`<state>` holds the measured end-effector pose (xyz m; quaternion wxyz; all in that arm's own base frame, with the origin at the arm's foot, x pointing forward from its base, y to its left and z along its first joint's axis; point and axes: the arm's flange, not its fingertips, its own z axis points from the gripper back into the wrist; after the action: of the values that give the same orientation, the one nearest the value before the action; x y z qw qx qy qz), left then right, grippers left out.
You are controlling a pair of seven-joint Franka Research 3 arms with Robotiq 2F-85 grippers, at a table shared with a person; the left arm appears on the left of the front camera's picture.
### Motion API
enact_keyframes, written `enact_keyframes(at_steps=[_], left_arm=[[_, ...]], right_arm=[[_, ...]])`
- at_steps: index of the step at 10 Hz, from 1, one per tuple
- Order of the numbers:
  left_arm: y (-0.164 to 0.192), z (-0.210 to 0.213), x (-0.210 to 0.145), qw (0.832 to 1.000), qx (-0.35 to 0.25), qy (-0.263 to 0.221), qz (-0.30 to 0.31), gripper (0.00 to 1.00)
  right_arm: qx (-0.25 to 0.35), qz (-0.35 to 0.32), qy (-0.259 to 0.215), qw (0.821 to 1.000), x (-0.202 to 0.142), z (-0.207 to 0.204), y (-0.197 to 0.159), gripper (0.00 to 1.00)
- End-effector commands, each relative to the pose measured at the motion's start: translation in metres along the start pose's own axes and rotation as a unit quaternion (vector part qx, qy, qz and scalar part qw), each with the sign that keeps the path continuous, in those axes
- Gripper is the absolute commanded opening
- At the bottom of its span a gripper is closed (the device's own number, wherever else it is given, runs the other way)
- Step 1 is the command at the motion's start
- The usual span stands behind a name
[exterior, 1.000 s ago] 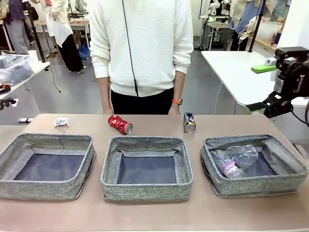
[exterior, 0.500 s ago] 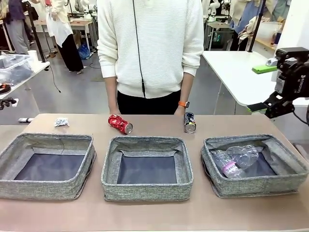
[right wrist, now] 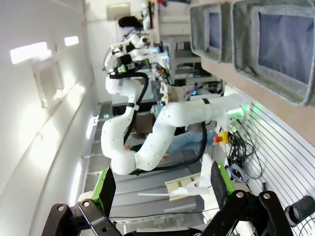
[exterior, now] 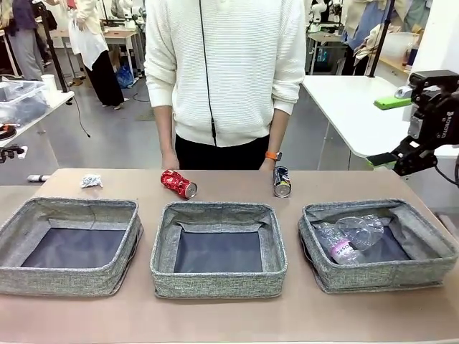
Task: Sort the waste into the appropriate baskets.
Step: Pick up the waste item pointed out by the person.
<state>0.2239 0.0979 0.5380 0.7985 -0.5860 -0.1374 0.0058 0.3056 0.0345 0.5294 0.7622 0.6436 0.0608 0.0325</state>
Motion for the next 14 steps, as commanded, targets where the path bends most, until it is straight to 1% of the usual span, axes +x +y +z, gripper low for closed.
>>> enact_keyframes(at_steps=[1, 8, 9, 10, 11, 12, 13, 14], left_arm=[[-0.002, 0.0, 0.0, 1.0, -0.01, -0.001, -0.011, 1.0], [-0.002, 0.0, 0.0, 1.0, -0.01, -0.001, -0.011, 1.0], [0.0, 0.0, 0.0, 1.0, 0.0, 0.0, 0.0, 1.0], [0.0, -0.005, 0.001, 0.997, 0.076, 0.007, -0.014, 1.0], [0.001, -0.017, 0.01, 0.988, 0.148, 0.001, -0.041, 1.0], [0.007, -0.033, 0.021, 0.967, 0.247, 0.019, -0.064, 1.0], [0.019, -0.049, 0.043, 0.889, 0.439, -0.036, -0.122, 1.0], [0.026, -0.064, 0.059, 0.818, 0.542, -0.045, -0.187, 1.0]], right_arm=[[0.008, 0.01, 0.0, 1.0, 0.002, 0.0, 0.001, 1.0], [0.008, 0.01, 0.0, 1.0, 0.002, 0.0, 0.001, 1.0], [0.008, 0.01, 0.0, 1.0, 0.002, 0.0, 0.001, 1.0], [0.008, 0.01, 0.0, 1.0, 0.002, 0.0, 0.001, 1.0], [0.008, 0.01, 0.0, 1.0, 0.002, 0.0, 0.001, 1.0], [0.008, 0.01, 0.0, 1.0, 0.002, 0.0, 0.001, 1.0], [0.008, 0.01, 0.0, 1.0, 0.002, 0.0, 0.001, 1.0], [0.008, 0.01, 0.0, 1.0, 0.002, 0.0, 0.001, 1.0]])
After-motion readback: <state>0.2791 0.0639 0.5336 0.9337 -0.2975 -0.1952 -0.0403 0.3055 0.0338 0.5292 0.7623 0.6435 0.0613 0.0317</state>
